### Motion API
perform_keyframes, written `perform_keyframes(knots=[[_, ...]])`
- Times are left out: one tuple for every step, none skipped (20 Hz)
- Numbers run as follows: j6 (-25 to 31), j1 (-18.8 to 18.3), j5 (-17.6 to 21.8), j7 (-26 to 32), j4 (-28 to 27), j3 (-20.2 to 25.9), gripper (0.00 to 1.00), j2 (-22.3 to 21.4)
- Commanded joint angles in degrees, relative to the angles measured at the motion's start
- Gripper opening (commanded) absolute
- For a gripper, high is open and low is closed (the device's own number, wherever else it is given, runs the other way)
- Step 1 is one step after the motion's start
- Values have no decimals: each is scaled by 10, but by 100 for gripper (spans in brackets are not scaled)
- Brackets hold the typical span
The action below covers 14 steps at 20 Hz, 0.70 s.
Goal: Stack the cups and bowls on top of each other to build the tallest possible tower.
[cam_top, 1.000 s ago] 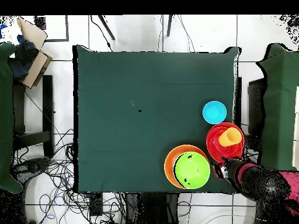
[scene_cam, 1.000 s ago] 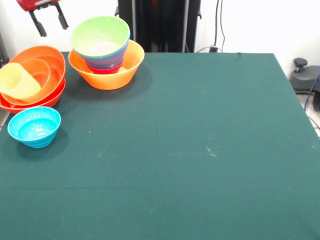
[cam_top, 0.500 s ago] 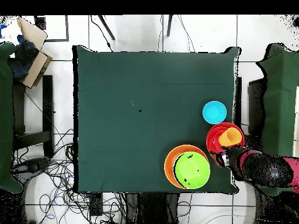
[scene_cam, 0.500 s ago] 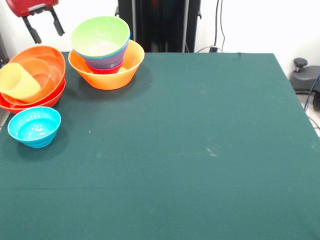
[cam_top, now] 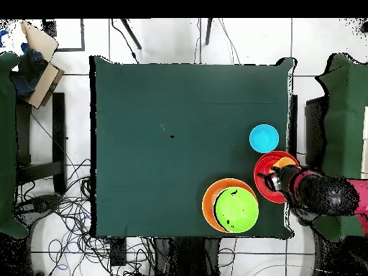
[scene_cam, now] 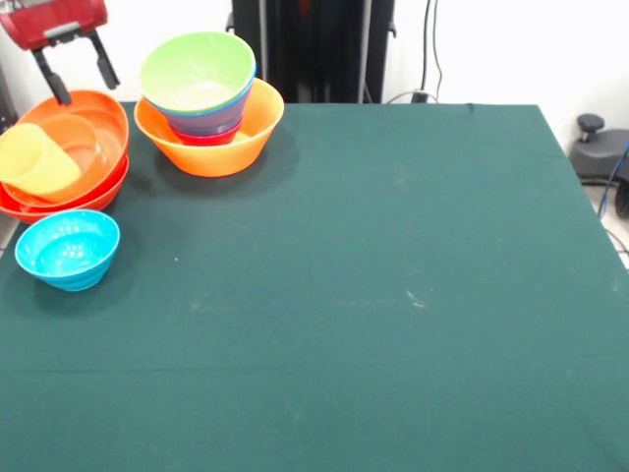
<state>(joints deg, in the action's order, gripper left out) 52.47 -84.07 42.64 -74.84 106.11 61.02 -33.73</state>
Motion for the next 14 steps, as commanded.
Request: perform_keyframes(knots=[[-46,39,82,152,-40,-44,100,74],[-50,40,87,151,-41,-45,100,78],[-53,41,92,151,-42,-47,100,82],[-55,42,96,150,-43,-48,100,86],[-62,44,104,149,-47,-51,100,95],[-66,45,109,147,-50,-53,100,101],[-75,46,117,146,-52,-56,100,109],[-78,47,121,144,-53,-57,100,112],[-85,47,129,141,-54,-60,100,118],[-89,47,133,140,-55,-61,100,121],[-95,47,138,139,-56,-63,100,126],[-98,47,142,138,-56,-63,100,129],[-102,47,146,136,-56,-65,100,132],[-104,47,148,135,-56,-65,100,133]])
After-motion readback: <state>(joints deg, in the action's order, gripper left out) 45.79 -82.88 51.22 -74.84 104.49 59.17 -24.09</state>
